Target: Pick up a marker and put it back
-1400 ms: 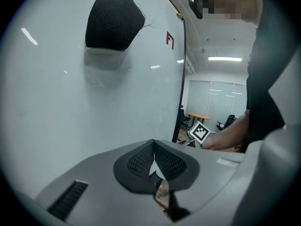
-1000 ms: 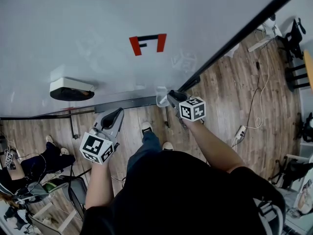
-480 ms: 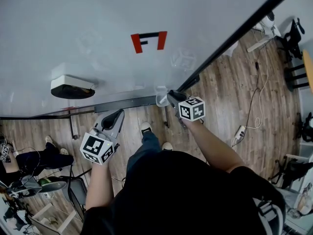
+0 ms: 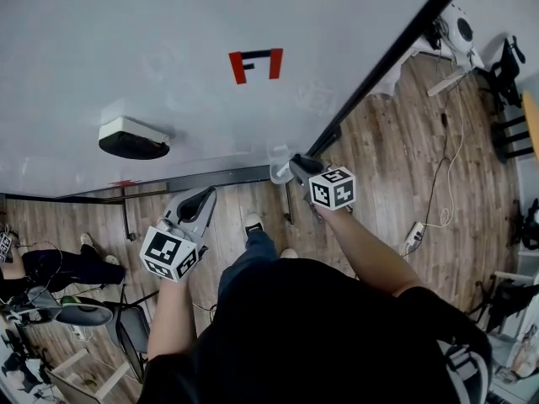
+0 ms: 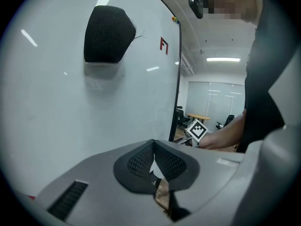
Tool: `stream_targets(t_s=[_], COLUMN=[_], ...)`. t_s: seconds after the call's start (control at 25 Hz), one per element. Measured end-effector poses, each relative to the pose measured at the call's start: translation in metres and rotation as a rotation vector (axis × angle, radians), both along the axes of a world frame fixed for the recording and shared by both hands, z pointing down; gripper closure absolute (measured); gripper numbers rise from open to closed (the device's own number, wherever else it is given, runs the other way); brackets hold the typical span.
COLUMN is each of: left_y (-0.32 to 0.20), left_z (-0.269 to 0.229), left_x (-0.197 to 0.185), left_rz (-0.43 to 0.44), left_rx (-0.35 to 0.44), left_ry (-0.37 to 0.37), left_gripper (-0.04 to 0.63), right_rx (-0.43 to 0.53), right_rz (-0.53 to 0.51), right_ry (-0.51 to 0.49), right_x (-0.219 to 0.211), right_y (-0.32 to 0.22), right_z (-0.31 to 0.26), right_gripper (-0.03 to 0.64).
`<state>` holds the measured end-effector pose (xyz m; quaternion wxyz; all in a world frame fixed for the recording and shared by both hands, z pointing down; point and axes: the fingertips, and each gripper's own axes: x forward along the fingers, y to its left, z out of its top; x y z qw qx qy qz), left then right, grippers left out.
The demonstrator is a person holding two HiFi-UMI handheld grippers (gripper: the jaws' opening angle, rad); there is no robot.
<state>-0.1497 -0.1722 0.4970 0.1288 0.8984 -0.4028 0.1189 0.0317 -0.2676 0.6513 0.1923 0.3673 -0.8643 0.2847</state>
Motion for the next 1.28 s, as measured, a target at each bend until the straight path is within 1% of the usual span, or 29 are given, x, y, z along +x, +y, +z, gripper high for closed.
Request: stream_targets(t_s=[0.32, 0.8, 1.04, 1.28], left_y=[0.013, 0.037, 0.043, 0.048], left_z=[-0.016, -0.031, -0.038, -0.038], left_x=[0.011, 0.036, 0.045, 0.05], left_rz=[0.0, 0.006, 0.005, -0.001], left_rx=[0.037, 0.081, 0.094, 0.098], left_ry=[-0.011, -0.023, -0.026, -0.024], left_gripper=[0.582, 0.582, 0.582, 0.582], right_rx=[0.076, 0.173, 0.196, 0.19], right_rz=[-0.028, -0.031, -0.021, -0.016], right_ry=[-0.012, -0.035, -0.054, -0.062], right_x=[0.007, 0.037, 0.052, 0.062], right_y=[0.015, 0.042, 0.054, 0.062], right_z=[-0.042, -0.096, -0.114, -0.115], right_gripper=[0.552, 0.554, 0.552, 0.554])
